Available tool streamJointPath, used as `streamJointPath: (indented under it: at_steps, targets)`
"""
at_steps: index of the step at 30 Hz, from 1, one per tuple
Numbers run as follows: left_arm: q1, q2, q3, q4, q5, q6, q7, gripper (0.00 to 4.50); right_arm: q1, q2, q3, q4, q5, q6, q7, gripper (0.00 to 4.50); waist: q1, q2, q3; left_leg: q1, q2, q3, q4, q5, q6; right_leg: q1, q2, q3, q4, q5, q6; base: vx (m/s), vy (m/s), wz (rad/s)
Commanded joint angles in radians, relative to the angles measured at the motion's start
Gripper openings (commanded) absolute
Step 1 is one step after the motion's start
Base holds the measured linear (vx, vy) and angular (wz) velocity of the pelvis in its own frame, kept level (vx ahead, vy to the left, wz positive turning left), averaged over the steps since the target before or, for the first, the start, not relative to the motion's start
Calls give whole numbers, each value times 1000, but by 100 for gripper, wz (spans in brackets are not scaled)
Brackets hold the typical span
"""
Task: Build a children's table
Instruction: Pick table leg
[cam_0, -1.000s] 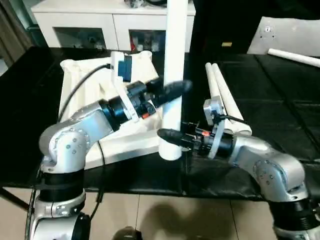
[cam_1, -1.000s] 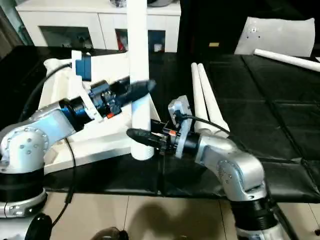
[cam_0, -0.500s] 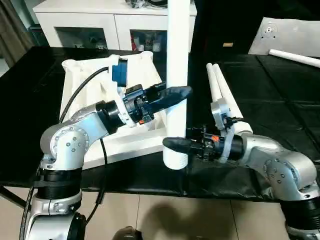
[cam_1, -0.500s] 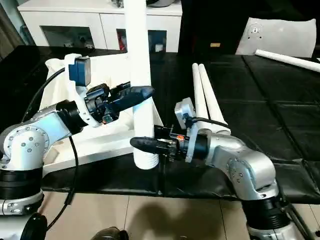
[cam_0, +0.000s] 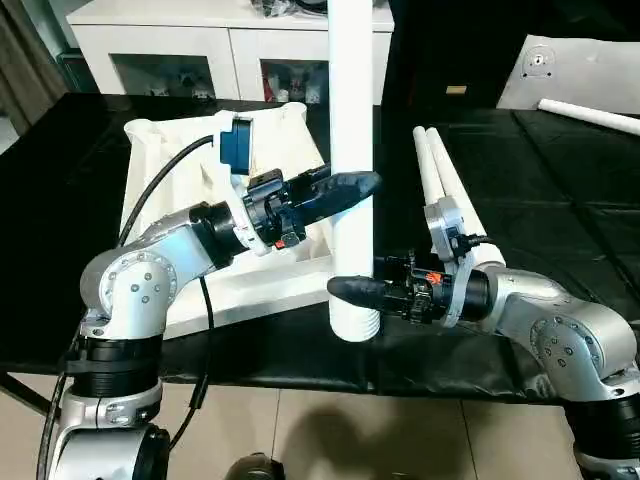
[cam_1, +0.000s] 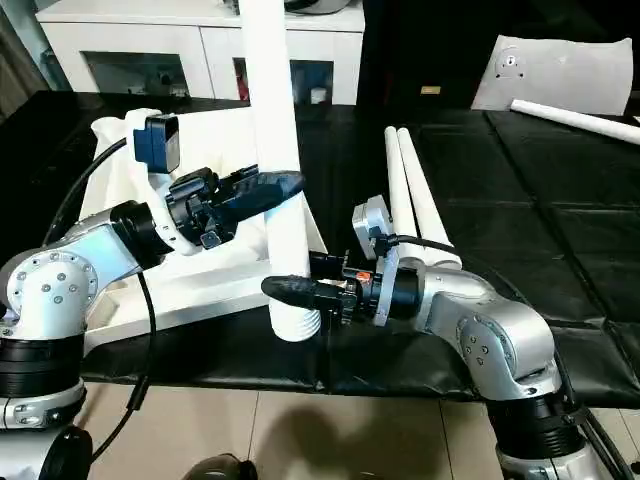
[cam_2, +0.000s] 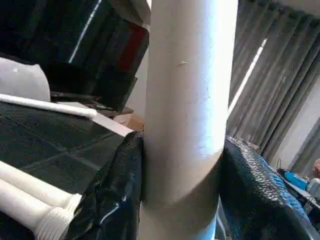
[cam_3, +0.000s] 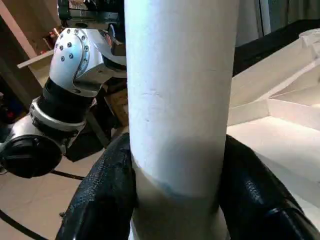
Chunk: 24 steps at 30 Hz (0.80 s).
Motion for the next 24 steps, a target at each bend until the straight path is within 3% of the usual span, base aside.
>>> streamJointPath:
  at_steps: [1,2,3,10,11,12,15,19,21,24]
  targets:
    - [2,-3,19,-9,-26,10,15,184,-14,8,-6,5,-40,-46,-38,191,4,-4,-72,27,58,-28,-58,-115,12,39,-108,50,-79,-145,-171,0,0,0]
    - [2,-3,19,-9,-26,10,15,184,-14,8,-6,5,-40,-46,-38,191,3,-4,-72,27,58,-28,-58,-117,11,38,-107,50,-80,-144,-172,0,0,0]
    - [3,-2,21,-7,-22,10,24,184,-18,20,-14,17,-48,-57,-58,247,2,-6,-72,28,58,-28,-59,-115,11,39,-107,49,-79,-142,-172,0,0,0]
    - [14,14,19,-1,38,-9,90,184,-18,38,-54,22,-34,-56,-102,304,2,-3,-73,30,59,-28,-59,-118,9,38,-105,50,-78,-130,-170,0,0,0]
    - [9,20,13,-10,99,-31,160,184,-13,41,-67,8,-48,-73,-131,313,2,-2,-73,30,60,-29,-60,-121,7,38,-106,50,-77,-130,-167,0,0,0]
    - [9,20,13,-11,101,-31,164,184,-13,41,-68,7,-49,-74,-133,323,2,-4,-72,30,60,-28,-60,-124,2,38,-106,51,-78,-131,-162,0,0,0]
    - [-14,11,4,-45,212,-38,342,184,-9,58,-92,-15,-74,-60,-222,347,-1,-8,-71,30,61,-30,-62,-121,1,40,-105,51,-79,-139,-151,0,0,0]
    - [-25,-7,-2,-72,270,-22,463,184,-9,87,-96,-26,-81,-59,-275,386,-2,-9,-73,28,57,-28,-58,-103,7,39,-106,50,-79,-124,-156,0,0,0]
    - [-32,-27,-10,-103,309,-34,523,184,-8,103,-91,-37,-82,-48,-304,411,-2,-14,-74,27,58,-28,-58,-91,12,40,-105,51,-77,-116,-155,0,0,0]
    - [-40,-45,-28,-142,332,-36,559,184,-16,112,-84,-34,-94,-42,-338,430,1,-16,-71,27,56,-26,-57,-97,13,38,-106,51,-82,-151,-148,0,0,0]
